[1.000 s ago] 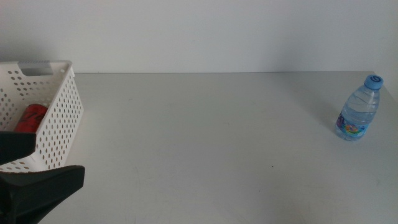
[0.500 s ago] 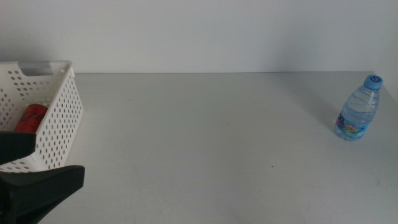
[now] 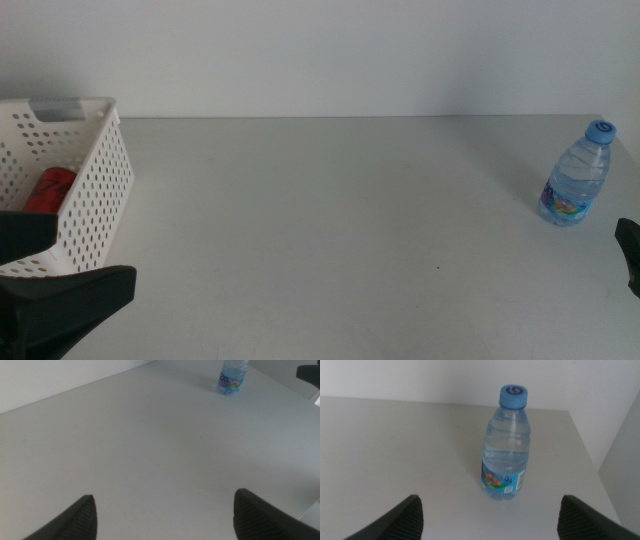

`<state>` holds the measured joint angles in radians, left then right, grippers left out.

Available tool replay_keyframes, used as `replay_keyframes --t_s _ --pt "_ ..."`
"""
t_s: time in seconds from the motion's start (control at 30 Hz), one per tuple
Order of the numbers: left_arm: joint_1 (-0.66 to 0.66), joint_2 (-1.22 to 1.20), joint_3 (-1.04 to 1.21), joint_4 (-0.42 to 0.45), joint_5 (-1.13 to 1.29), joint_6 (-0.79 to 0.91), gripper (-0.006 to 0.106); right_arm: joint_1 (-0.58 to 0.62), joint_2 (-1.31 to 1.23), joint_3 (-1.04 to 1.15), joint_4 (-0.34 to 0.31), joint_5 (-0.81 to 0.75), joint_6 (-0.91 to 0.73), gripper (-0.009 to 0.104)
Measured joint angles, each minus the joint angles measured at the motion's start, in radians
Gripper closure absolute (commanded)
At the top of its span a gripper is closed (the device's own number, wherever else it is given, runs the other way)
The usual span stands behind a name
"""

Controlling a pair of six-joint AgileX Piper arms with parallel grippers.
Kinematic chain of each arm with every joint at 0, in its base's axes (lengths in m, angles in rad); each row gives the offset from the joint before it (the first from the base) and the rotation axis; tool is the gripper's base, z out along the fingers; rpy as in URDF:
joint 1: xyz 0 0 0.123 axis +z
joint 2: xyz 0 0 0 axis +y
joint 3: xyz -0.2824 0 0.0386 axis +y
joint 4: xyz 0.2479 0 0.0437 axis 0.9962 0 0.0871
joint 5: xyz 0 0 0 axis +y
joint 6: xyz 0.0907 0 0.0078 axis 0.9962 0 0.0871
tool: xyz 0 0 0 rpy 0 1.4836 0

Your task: Use arms to grab the bottles and put them into the dustbin to the left of the table.

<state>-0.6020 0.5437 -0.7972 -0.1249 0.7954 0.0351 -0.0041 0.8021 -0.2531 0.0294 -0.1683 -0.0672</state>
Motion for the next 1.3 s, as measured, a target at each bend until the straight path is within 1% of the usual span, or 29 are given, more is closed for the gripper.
replay_keyframes --t_s 0.17,0.4,0.5,0.57,0.63,0.73,1.1,1.3 --pt "0.000 0.000 0.000 0.000 0.000 0.000 0.007 0.000 0.097 0.078 0.000 -0.312 0.000 0.017" --pt "0.000 0.000 0.000 0.000 0.000 0.000 0.007 0.000 0.336 0.083 0.000 -0.598 0.000 0.017" --pt "0.000 0.000 0.000 0.000 0.000 0.000 0.007 0.000 0.435 0.077 0.012 -0.715 0.000 0.017" --pt "0.000 0.000 0.000 0.000 0.000 0.000 0.007 0.000 0.503 0.054 0.031 -0.787 0.000 0.017" --pt "0.000 0.000 0.000 0.000 0.000 0.000 0.007 0.000 0.564 0.020 0.057 -0.824 0.000 0.017" --pt "0.000 0.000 0.000 0.000 0.000 0.000 0.007 0.000 0.647 -0.048 0.082 -0.833 0.000 0.017" --pt "0.000 0.000 0.000 0.000 0.000 0.000 0.007 0.000 0.904 -0.264 0.088 -0.836 -0.026 0.017" --pt "0.000 0.000 0.000 0.000 0.000 0.000 0.007 0.000 1.062 -0.362 0.116 -0.838 -0.049 0.017"
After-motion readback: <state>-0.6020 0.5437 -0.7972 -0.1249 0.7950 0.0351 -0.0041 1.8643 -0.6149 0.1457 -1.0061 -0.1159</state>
